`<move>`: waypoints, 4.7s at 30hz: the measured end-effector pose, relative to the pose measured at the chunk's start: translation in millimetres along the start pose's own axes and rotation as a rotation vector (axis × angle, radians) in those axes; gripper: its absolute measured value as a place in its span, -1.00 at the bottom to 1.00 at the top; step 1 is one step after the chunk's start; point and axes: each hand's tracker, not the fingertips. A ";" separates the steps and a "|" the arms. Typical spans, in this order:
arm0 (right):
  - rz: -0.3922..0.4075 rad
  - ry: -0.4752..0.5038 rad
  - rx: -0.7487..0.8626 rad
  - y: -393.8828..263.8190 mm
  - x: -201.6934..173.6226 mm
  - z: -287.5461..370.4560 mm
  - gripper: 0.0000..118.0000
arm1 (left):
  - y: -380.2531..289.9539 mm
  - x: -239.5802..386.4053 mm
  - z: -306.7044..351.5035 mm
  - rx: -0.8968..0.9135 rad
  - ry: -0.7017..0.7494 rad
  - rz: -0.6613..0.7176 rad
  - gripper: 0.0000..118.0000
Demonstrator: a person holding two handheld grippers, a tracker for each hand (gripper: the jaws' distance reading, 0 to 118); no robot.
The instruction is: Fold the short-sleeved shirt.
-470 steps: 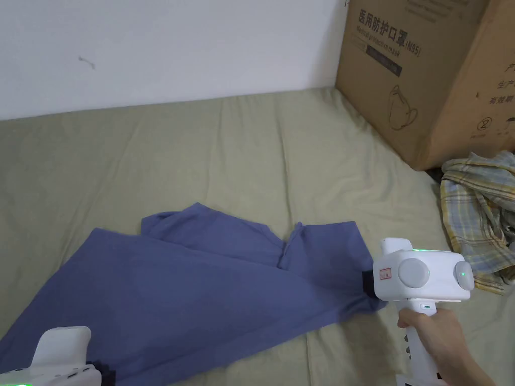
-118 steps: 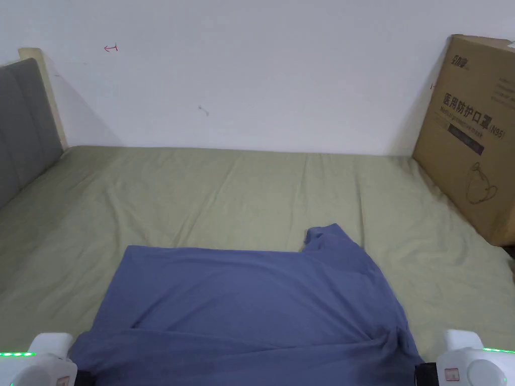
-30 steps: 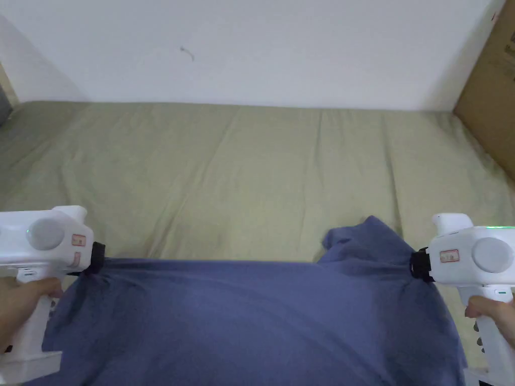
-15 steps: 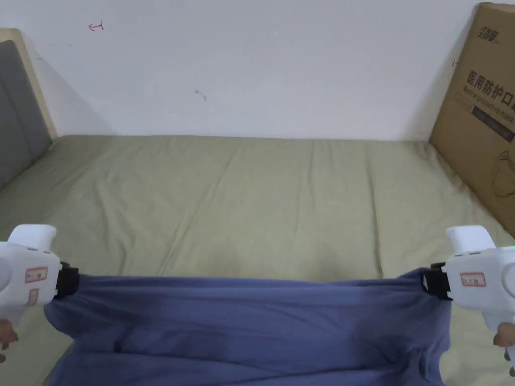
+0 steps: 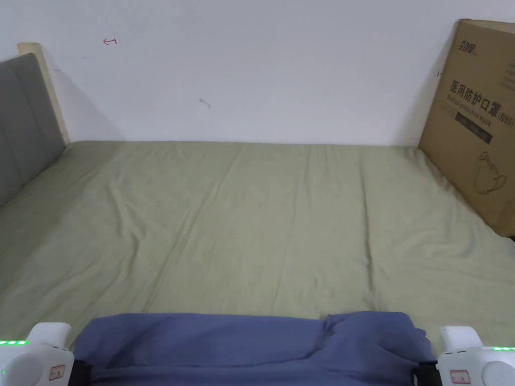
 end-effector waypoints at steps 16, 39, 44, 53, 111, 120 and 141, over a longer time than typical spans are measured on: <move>0.029 -0.019 0.518 37.0 -85.6 97.8 -0.98 | 15.4 49.9 104.6 0.281 -0.113 -0.011 -1.00; 0.169 -0.091 0.980 50.5 -260.4 105.2 -0.99 | -6.3 -32.7 89.3 0.270 -0.249 0.204 -0.96; 0.170 -0.076 0.920 66.9 -271.5 96.8 -0.99 | -1.9 -62.2 37.6 0.138 -0.448 0.300 0.78; 0.222 -0.092 0.848 81.0 -284.5 79.0 -0.99 | -2.3 -96.3 -59.8 0.052 -0.758 0.464 0.79; 0.014 -0.134 0.774 46.0 -161.1 89.8 -0.99 | 82.5 214.0 16.6 -0.116 -0.695 0.063 0.46; -0.028 -0.129 0.727 39.4 -145.6 79.0 -0.99 | 81.2 153.0 31.5 0.012 -0.674 0.222 -0.46; -0.065 -0.128 0.722 31.0 -124.2 90.3 -0.99 | 34.5 257.3 -6.2 -0.214 -0.752 0.051 -0.96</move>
